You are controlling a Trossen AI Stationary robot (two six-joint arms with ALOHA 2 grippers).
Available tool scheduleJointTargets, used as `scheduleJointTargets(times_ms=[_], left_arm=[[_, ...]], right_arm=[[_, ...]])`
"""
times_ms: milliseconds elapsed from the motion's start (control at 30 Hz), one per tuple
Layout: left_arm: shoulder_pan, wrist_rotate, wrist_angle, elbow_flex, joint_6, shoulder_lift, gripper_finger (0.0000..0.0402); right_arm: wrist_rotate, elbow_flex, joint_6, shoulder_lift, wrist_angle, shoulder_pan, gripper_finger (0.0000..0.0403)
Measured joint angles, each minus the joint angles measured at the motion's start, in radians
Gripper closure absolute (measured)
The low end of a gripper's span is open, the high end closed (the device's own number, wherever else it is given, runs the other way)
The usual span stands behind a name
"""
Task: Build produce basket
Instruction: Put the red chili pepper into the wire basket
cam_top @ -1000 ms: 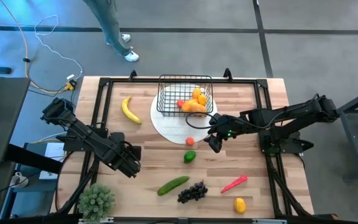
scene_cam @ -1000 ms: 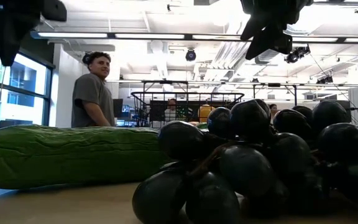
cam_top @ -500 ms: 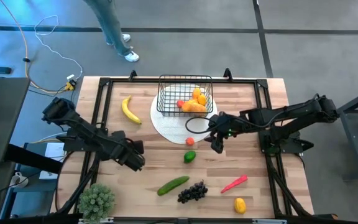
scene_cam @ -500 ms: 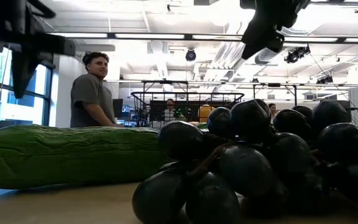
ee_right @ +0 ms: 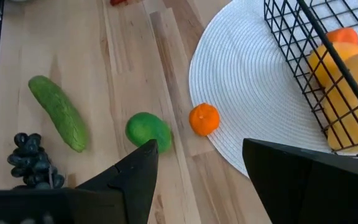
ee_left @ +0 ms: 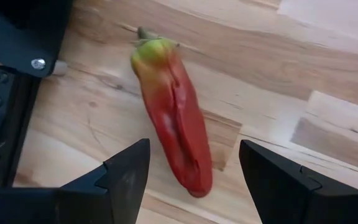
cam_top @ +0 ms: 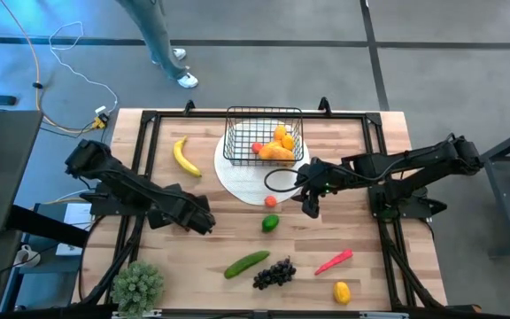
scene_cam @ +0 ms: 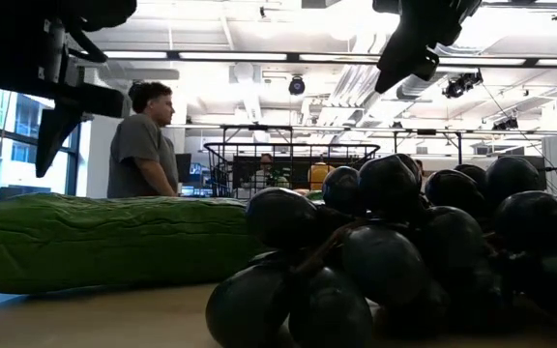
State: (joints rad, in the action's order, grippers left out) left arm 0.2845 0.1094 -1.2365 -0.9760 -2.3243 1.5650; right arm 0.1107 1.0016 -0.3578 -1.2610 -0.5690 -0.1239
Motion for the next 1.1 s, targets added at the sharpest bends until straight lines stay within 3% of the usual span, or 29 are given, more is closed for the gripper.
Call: scheduleJointTargets(times_ms=[600, 1100], left_arm=[[-0.023, -0.071, 0.01, 0.0, 0.0, 0.167, 0.0163], [-0.023, -0.06, 0.053, -0.004, 0.004, 0.298, 0.0164]], right_arm=[[-0.003, 0.0, 0.048, 0.0, -0.033, 0.0, 0.0187], [-0.003, 0.0, 0.046, 0.0, -0.039, 0.0, 0.0187]])
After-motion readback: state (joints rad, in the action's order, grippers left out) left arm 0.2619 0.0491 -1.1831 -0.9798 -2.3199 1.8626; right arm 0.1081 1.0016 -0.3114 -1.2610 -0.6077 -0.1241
